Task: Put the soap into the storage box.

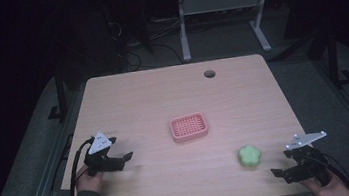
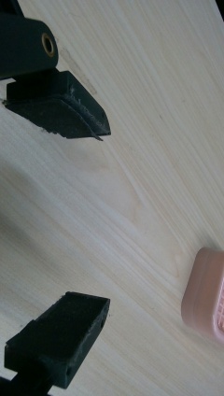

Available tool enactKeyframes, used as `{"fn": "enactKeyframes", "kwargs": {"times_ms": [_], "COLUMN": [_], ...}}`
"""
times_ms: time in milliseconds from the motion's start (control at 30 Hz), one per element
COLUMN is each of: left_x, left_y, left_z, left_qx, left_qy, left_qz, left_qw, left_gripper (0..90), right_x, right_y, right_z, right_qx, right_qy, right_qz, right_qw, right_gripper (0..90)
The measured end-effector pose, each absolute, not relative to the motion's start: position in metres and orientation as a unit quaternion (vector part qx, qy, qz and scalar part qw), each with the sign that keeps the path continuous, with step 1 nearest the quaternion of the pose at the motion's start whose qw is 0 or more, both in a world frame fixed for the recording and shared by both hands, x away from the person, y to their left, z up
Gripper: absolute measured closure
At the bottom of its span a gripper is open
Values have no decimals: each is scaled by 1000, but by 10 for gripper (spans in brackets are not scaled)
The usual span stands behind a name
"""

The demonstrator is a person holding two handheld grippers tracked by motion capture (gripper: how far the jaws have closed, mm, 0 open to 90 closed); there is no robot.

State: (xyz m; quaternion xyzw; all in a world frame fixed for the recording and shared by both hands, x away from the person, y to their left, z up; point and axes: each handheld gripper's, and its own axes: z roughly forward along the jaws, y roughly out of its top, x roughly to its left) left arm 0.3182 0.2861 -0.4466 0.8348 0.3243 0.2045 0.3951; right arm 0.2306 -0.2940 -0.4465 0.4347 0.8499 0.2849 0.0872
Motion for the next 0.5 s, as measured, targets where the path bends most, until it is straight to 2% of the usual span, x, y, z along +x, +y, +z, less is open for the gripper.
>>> {"fn": "enactKeyframes", "kwargs": {"times_ms": [500], "left_x": [315], "left_y": [287], "left_z": [-444], "left_qx": [841], "left_qy": [310], "left_qz": [207], "left_qw": [392], "left_gripper": [144], "right_x": [234], "right_y": [-274], "right_z": [-439], "right_qx": [421], "right_qy": [861], "right_qz": [271], "right_qw": [83], "right_gripper": [152]}}
